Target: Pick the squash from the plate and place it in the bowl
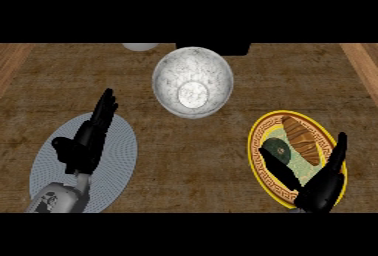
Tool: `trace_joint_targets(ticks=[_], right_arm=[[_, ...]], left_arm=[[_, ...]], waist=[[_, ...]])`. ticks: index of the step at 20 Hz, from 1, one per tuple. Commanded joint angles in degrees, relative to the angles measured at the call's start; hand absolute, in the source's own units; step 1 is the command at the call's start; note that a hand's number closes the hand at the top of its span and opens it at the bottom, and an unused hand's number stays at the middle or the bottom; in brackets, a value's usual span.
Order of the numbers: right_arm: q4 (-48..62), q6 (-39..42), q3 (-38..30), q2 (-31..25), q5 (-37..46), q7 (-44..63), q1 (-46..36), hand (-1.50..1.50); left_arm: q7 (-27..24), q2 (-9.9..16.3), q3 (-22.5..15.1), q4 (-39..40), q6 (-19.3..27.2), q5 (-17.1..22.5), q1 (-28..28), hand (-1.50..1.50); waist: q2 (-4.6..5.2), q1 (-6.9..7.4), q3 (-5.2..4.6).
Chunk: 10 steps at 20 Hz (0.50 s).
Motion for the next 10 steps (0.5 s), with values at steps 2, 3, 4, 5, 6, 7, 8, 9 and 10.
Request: trace_joint_targets(ticks=[2, 3, 4, 5, 6, 7, 8, 9, 10], right_arm=[[-4.47, 14.11, -1.5, 0.9, 7.31, 18.77, -3.07, -1.5], [-5.19, 14.84, -0.78, 0.91, 8.79, 23.2, -3.14, -1.5], [-6.79, 19.24, -1.21, 0.91, 11.3, 26.35, -5.21, -1.5], [-9.33, 22.65, -2.23, 0.92, 11.68, 29.0, -4.04, -1.5], [-10.49, 23.19, 0.62, 0.92, 12.81, 32.12, -3.7, -1.5], [-8.84, 25.88, -1.49, 0.92, 12.75, 35.43, -7.25, -1.5], [-9.53, 28.79, -2.15, 0.93, 13.17, 36.69, -8.17, -1.5], [-12.04, 30.15, -2.38, 0.74, 11.02, 34.64, -5.55, -1.5], [-7.9, 29.52, -1.68, 0.93, 11.77, 38.17, -10.24, -1.5]], left_arm=[[-0.01, -2.05, -1.13, -0.84, 1.34, -1.12, -0.13, 0.0], [-0.58, 0.22, -0.26, -2.04, -0.85, -0.28, 1.69, 0.0], [-1.32, -0.45, 1.44, 1.85, -0.76, 0.05, -0.7, 0.0], [-1.35, -0.71, -0.14, -0.62, -0.95, -0.24, 2.17, 0.0], [0.35, -0.79, 0.58, 0.15, -0.75, -0.57, -0.98, 0.0], [1.76, -1.35, -0.73, -3.01, 0.37, -0.94, 0.71, 0.0], [1.45, -2.26, -0.9, -1.73, 0.42, -1.14, 0.98, 0.0], [0.89, -0.21, 0.59, -3.8, -1.72, -0.41, 2.66, 0.0], [2.73, -2.6, -0.01, -2.67, 0.82, -1.43, 0.53, 0.0]], waist=[[0.09, 0.45, 0.1], [0.01, 0.88, 0.17], [0.22, 0.25, 0.14], [-0.01, 0.41, 0.22], [0.04, 0.16, 0.3], [0.02, 0.85, 0.33], [0.08, 0.65, 0.36], [0.03, 0.59, 0.42], [0.14, 0.77, 0.43]])
